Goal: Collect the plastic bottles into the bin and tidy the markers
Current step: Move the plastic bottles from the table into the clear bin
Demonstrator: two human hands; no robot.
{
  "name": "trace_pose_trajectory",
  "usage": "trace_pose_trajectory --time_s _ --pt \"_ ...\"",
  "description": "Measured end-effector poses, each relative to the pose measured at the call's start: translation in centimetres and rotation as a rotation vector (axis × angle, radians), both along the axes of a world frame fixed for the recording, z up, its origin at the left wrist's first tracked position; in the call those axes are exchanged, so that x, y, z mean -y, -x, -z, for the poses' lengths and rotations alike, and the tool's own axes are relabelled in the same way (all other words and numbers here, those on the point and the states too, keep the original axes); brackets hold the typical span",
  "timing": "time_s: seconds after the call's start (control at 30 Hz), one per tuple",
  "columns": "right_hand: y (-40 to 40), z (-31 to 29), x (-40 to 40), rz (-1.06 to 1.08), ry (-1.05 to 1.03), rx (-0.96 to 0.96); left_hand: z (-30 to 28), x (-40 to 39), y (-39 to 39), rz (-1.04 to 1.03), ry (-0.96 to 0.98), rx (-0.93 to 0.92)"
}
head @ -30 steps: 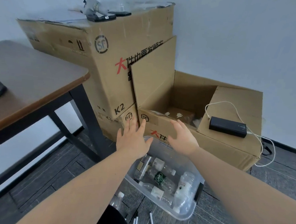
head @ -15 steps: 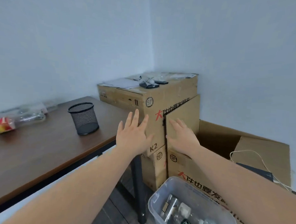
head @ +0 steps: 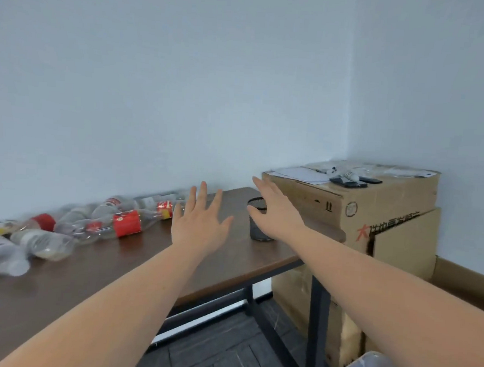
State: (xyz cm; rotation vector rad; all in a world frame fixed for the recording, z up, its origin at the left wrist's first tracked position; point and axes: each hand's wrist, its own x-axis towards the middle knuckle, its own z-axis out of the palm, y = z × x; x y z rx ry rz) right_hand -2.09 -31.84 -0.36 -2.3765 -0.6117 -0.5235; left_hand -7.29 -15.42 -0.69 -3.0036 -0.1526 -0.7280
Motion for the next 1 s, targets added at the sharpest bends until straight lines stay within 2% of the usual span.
trace_pose_trajectory --time_s 0.23,0.53,0.77,1.0 --pt "-2.5 0.5 -13.6 -0.188 0.088 0.018 0.5 -11.6 0.4 -0.192 0.031 -0.007" --pt "-7.7 3.3 -29.0 -0.325 0.229 0.059 2.6 -26.0 -0.9 -0.393 0.082 -0.001" --pt "-11.6 4.6 -36.2 -0.335 0.383 0.089 3.1 -31.9 -3.1 -0.44 0.077 -0.002" --pt "-14.4 5.1 -39.5 -0.32 0.551 0.048 2.8 -35.6 -4.7 -0.483 0.101 -0.012"
